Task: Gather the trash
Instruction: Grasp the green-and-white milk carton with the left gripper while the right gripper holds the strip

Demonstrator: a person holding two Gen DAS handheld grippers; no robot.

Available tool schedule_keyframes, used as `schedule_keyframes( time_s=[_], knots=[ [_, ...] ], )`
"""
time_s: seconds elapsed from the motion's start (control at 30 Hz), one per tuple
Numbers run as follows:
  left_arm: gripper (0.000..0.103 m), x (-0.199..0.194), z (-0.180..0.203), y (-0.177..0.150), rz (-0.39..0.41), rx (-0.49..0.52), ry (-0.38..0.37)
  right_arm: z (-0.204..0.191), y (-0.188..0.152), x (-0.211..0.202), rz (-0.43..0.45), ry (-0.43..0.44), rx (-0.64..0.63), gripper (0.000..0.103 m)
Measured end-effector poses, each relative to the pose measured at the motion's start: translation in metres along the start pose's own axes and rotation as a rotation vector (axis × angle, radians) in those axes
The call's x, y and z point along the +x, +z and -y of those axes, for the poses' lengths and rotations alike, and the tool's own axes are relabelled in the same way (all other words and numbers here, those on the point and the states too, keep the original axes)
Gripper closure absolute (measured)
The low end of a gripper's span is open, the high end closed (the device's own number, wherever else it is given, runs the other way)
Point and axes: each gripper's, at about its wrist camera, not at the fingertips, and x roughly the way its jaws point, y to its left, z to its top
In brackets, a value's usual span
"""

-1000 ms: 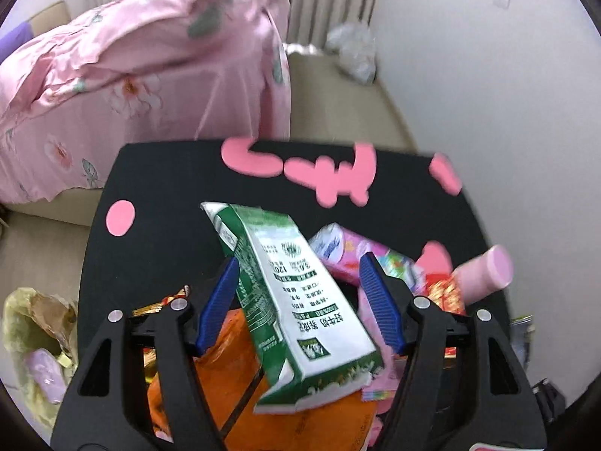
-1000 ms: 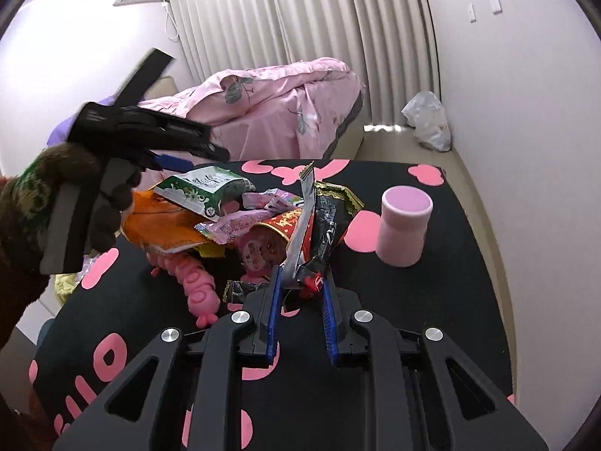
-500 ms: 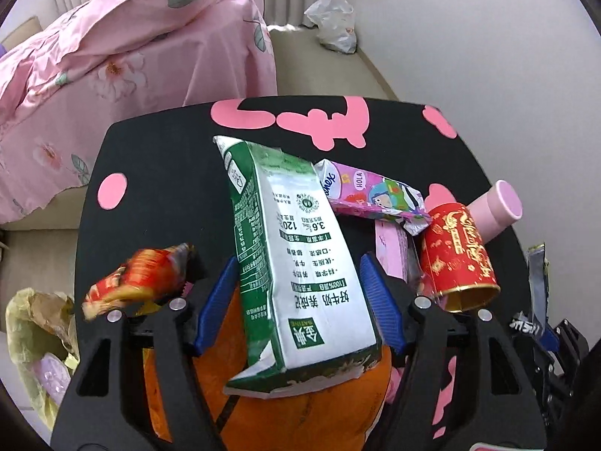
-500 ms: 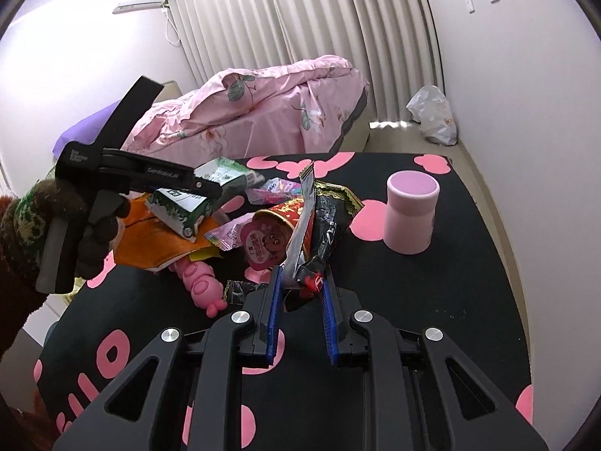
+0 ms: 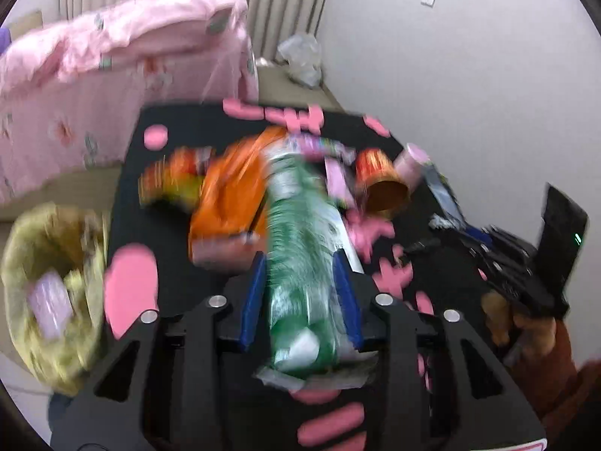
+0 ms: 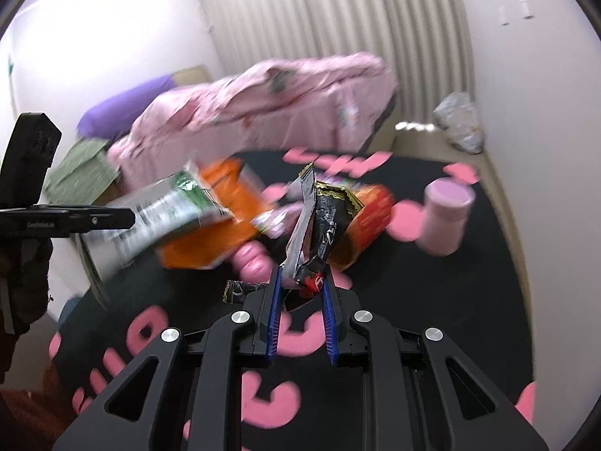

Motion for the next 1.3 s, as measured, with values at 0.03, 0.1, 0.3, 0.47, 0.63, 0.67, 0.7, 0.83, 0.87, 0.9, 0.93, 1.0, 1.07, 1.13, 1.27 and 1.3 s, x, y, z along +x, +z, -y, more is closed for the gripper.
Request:
schedule_keyframes(
  time_s=[0.03,0.1,0.3,0.47,0.63,0.67,0.7,0.83,0.87,0.9,0.93,1.0,1.07,1.13,1.27,1.3],
  knots=[
    [0.07,-0.004,-0.004,-0.012,-0.006,-0.016,-0.002,-0.005,-0.004,0.004,-0.03,0.02,-0.011,0.084],
    [0.07,-0.006,-0.009,-0.027,-0.01,-0.019,0.012,-0.015,-0.013,0.013,-0.083,0.045,-0.037,0.084],
    [0.05,-0.009,-0.012,-0.044,-0.005,-0.005,-0.01,-0.028,-0.031,0.026,-0.166,0.041,-0.053,0.084],
    [0.038,-0.001,0.028,-0.039,-0.023,0.248,0.018,-0.018,-0.033,0.021,-0.18,0.013,-0.02,0.071],
    [0.037,0.037,0.066,-0.042,-0.131,0.48,0.126,-0.001,-0.042,0.013,-0.182,-0.027,0.018,0.049],
    [0.037,0.044,0.071,-0.043,-0.148,0.51,0.147,0.002,-0.045,0.012,-0.192,-0.025,0.024,0.043],
    [0.037,0.05,0.074,-0.043,-0.165,0.527,0.156,0.003,-0.047,0.011,-0.2,-0.019,0.023,0.043],
    [0.039,0.072,0.076,-0.039,-0.234,0.539,0.192,-0.001,-0.052,0.011,-0.242,-0.038,-0.037,0.042],
    [0.04,0.076,0.074,-0.037,-0.249,0.518,0.187,-0.001,-0.052,0.009,-0.231,-0.05,-0.047,0.042],
    [0.041,0.077,0.07,-0.032,-0.251,0.477,0.169,-0.002,-0.052,0.008,-0.222,-0.056,-0.045,0.042],
    [0.041,0.074,0.066,-0.027,-0.244,0.431,0.148,-0.002,-0.051,0.007,-0.218,-0.059,-0.041,0.042],
    [0.041,0.059,0.056,-0.019,-0.192,0.333,0.084,-0.002,-0.049,0.005,-0.207,-0.065,-0.048,0.042],
    [0.041,0.039,0.049,-0.013,-0.116,0.276,0.054,-0.005,-0.049,0.004,-0.207,-0.091,-0.07,0.042],
    [0.042,0.019,0.042,-0.011,-0.045,0.233,0.037,-0.006,-0.049,0.004,-0.201,-0.098,-0.075,0.042],
    [0.042,-0.013,0.029,-0.014,0.092,0.164,0.038,-0.003,-0.044,-0.002,-0.169,-0.021,-0.003,0.042],
    [0.042,-0.018,0.027,-0.014,0.111,0.149,0.041,-0.002,-0.042,-0.003,-0.16,-0.001,0.015,0.042]
  ],
)
